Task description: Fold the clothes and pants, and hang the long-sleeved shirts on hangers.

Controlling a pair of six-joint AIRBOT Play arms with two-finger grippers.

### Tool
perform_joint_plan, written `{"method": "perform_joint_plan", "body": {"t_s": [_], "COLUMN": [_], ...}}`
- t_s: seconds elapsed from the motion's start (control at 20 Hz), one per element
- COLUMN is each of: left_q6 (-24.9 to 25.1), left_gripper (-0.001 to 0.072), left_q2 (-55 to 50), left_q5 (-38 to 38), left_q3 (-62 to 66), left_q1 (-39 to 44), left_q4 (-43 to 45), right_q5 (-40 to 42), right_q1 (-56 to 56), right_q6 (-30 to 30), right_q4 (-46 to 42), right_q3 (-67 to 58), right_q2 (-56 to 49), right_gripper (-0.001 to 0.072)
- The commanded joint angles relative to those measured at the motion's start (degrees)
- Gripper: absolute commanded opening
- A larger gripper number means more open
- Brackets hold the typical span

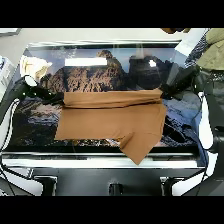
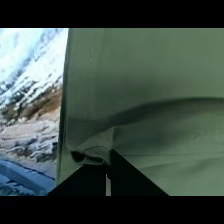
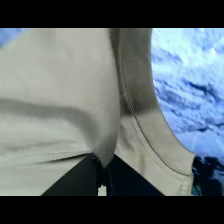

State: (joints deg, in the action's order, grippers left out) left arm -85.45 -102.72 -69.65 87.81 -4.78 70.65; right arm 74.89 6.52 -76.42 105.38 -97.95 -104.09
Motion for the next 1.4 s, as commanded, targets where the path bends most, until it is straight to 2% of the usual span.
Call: {"method": "perform_joint_plan", "body": {"t_s": [0.0, 0.05, 0.1, 0.15, 0.2, 0.25, 0.3, 0.35, 0.4, 0.45, 0.6, 0.75, 0.9, 1.05, 1.1, 1.25, 1.35], "left_q6": [0.0, 0.0, 0.0, 0.0, 0.0, 0.0, 0.3, 1.1, 2.3, 2.2, 1.5, 1.4, 1.4, 1.4, 1.4, 1.5, 1.5], "left_gripper": [0.0024, 0.0112, 0.0246, 0.0424, 0.0536, 0.0538, 0.0538, 0.0538, 0.0538, 0.0538, 0.0537, 0.053, 0.053, 0.053, 0.0531, 0.053, 0.0531], "left_q2": [-0.3, -0.3, -0.2, 0.0, 0.4, 1.0, 2.0, 3.1, 4.8, 6.6, 13.0, 18.6, 21.0, 20.9, 20.9, 20.9, 20.9], "left_q5": [-1.1, -1.0, -1.0, -1.1, -1.8, -3.1, -5.2, -7.5, -10.1, -11.5, -11.9, -10.9, -9.4, -9.2, -9.2, -9.1, -8.9], "left_q3": [-1.9, -1.9, -1.9, -1.8, -1.3, -0.4, 0.6, 1.6, 2.0, 1.8, -2.6, -10.7, -16.6, -19.0, -19.2, -19.2, -19.2], "left_q1": [0.6, 0.6, 0.4, 0.2, -0.1, -0.7, -1.6, -2.6, -3.8, -5.5, -10.9, -15.1, -16.8, -16.5, -16.2, -15.5, -15.3], "left_q4": [-0.1, -0.1, -0.1, -0.1, 0.1, 0.6, 1.6, 3.0, 4.4, 4.3, 1.6, -0.8, -0.8, -1.2, -1.2, -1.4, -1.5], "right_q5": [3.7, 3.8, 3.9, 4.4, 5.3, 6.7, 8.0, 9.0, 9.8, 10.1, 10.8, 9.8, 6.5, 3.7, 3.4, 1.9, -0.4], "right_q1": [-0.1, -0.1, -0.1, 0.0, 0.1, 0.2, 0.6, 1.2, 2.7, 4.8, 11.8, 15.5, 14.4, 13.9, 13.9, 13.9, 13.9], "right_q6": [0.2, 0.2, 0.2, 0.2, -0.7, -2.7, -5.4, -7.5, -8.5, -8.9, -13.1, -16.7, -18.2, -19.7, -20.0, -20.0, -20.5], "right_q4": [-0.4, -0.4, -0.4, -0.4, -0.4, -0.7, -1.2, -1.9, -2.0, -0.6, 5.9, 11.7, 14.0, 17.3, 17.9, 18.7, 21.3], "right_q3": [0.0, 0.0, 0.0, 0.0, 0.0, 0.0, 0.0, 0.0, 0.1, 0.7, 10.4, 29.1, 46.8, 58.9, 62.0, 68.2, 70.4], "right_q2": [-2.4, -2.8, -2.9, -2.8, -2.3, -1.3, 0.4, 2.3, 4.7, 7.0, 15.5, 24.6, 31.5, 34.7, 35.1, 35.1, 35.1], "right_gripper": [0.0027, 0.0028, 0.0074, 0.0158, 0.0181, 0.0221, 0.033, 0.0408, 0.0525, 0.0555, 0.0537, 0.0536, 0.053, 0.0527, 0.0507, 0.0507, 0.0446]}}
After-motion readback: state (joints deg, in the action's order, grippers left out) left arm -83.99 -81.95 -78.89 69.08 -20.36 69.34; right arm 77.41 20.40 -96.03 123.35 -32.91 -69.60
